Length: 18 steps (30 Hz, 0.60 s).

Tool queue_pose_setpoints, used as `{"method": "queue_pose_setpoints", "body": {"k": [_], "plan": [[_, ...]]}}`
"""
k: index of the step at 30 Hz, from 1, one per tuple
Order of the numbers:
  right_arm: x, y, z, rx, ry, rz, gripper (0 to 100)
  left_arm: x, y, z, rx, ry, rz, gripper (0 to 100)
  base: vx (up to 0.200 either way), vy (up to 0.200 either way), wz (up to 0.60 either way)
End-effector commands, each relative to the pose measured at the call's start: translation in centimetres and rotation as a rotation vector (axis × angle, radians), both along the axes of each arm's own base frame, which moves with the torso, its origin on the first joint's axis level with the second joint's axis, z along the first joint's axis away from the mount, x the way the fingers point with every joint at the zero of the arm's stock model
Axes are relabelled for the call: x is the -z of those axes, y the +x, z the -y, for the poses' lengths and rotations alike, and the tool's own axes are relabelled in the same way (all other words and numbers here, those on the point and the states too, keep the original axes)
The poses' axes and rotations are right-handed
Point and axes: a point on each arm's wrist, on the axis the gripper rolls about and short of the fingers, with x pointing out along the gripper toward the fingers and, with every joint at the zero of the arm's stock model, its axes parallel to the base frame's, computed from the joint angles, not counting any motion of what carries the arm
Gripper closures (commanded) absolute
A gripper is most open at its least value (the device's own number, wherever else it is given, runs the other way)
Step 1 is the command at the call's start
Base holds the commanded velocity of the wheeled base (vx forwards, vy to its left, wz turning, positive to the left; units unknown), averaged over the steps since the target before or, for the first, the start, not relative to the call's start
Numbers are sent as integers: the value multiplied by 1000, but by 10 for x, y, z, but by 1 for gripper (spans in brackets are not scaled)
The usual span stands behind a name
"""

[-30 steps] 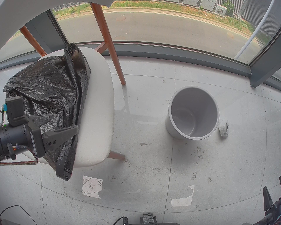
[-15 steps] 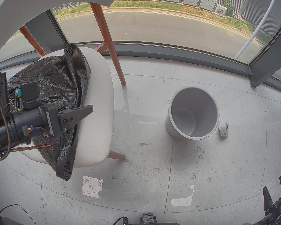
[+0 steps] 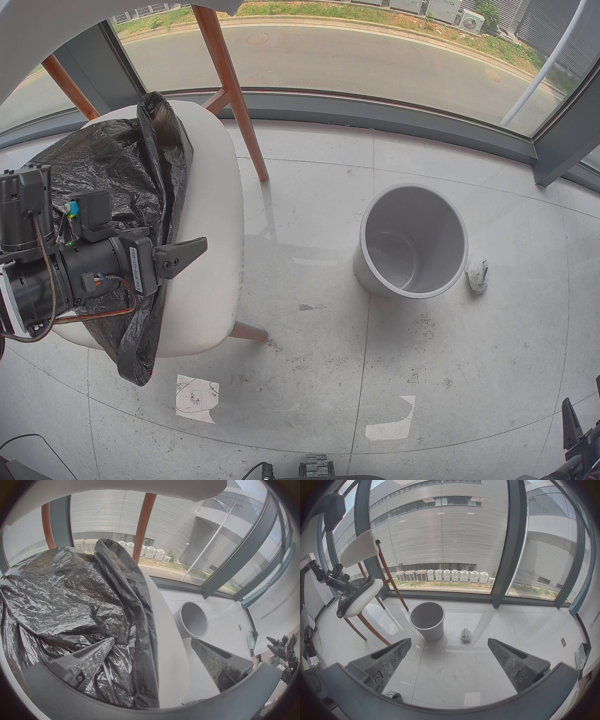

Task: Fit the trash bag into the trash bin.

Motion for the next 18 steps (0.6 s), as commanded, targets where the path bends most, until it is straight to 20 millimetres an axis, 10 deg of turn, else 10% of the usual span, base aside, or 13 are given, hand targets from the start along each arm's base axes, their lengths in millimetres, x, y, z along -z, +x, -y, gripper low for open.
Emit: {"method": "queue_pose_setpoints", "body": {"k": [1,10,11,18], "plan": [[5,0,0,-1,0,-6,0,2,8,3,-11,7,-3,0,0,0,0],[5,0,0,-1,0,-6,0,6,9,2,-62,23,-11,0,0,0,0],[5,0,0,-1,0,-6,0,6,9,2,-63,24,-12,100,0,0,0],[4,0,0,-1,0,-4,0,8,9,2,-65,25,-18,100,0,0,0]]}}
